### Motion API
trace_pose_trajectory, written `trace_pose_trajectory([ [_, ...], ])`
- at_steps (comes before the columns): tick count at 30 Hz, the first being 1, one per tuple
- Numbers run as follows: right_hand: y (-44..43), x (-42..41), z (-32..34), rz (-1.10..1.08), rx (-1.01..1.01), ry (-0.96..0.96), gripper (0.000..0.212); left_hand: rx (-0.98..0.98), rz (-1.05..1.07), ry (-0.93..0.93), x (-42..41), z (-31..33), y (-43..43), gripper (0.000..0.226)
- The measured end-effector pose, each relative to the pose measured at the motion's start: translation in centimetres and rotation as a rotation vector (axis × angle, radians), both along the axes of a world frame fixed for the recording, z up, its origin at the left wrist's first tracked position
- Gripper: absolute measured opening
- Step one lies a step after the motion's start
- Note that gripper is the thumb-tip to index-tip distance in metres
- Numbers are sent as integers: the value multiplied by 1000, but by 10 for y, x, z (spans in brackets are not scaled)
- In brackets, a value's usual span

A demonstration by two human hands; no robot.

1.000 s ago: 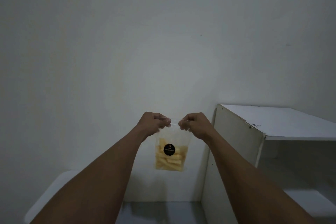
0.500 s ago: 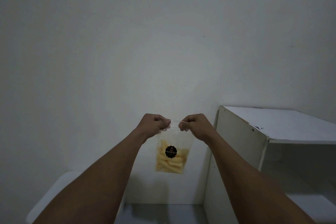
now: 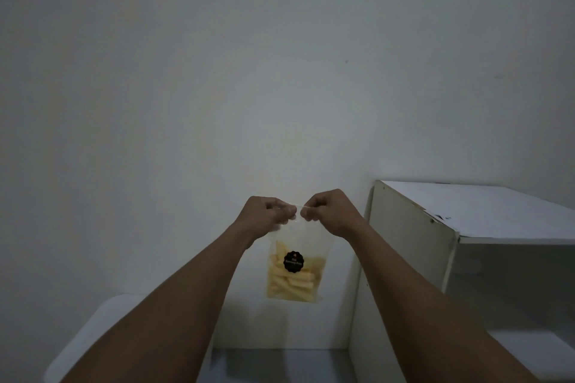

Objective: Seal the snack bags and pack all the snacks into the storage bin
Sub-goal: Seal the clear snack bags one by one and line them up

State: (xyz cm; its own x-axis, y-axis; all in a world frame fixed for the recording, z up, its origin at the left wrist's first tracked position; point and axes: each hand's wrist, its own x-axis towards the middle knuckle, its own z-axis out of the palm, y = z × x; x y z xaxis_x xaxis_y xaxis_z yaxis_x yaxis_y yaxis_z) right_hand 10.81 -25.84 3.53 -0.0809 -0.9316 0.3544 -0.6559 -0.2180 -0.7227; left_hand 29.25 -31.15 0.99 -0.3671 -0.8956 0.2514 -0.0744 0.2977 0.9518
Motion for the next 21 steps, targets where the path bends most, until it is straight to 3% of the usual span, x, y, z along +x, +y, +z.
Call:
trace_pose_trajectory([
  [6, 0, 2, -3, 17, 8, 30, 13, -28, 99, 55, 6, -2, -8, 21],
  [14, -5, 7, -2, -9, 3, 92, 13, 18, 46, -1, 4, -5, -4, 24],
  [21, -2, 1, -12, 38, 41, 71, 19, -45, 133, -58, 14, -2, -13, 20],
])
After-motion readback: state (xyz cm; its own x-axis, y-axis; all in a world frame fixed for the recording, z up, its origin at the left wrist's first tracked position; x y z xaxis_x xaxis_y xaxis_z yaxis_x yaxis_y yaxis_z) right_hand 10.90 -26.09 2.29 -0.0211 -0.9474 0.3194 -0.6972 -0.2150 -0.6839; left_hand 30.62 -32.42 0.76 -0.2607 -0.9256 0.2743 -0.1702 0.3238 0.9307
